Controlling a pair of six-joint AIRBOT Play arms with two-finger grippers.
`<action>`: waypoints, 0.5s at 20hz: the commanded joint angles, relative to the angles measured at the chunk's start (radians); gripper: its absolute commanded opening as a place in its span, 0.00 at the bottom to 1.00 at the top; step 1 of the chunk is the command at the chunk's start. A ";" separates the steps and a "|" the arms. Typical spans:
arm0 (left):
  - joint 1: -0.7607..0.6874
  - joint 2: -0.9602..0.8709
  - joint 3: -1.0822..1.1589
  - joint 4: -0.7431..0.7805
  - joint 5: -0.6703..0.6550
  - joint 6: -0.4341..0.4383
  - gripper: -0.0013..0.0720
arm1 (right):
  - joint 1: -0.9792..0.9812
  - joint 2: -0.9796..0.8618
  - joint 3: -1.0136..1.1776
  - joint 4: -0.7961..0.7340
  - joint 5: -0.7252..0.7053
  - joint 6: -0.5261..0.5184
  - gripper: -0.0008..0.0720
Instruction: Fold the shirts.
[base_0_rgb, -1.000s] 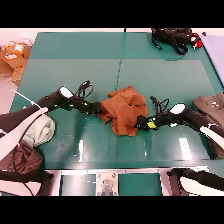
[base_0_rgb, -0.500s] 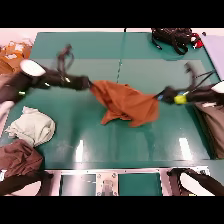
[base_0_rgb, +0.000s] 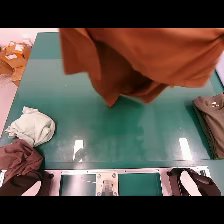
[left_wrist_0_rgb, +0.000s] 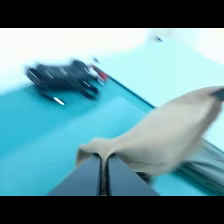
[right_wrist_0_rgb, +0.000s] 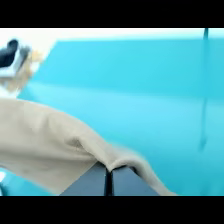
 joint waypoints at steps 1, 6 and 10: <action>0.001 0.030 0.149 0.235 -0.056 -0.040 0.05 | -0.008 0.051 0.103 -0.018 0.002 0.031 0.03; 0.001 -0.006 0.114 0.395 -0.070 -0.075 0.05 | -0.008 0.044 0.032 -0.019 0.000 0.082 0.03; 0.001 -0.143 -0.026 0.383 -0.101 -0.076 0.05 | -0.005 -0.052 -0.200 -0.019 -0.032 0.061 0.03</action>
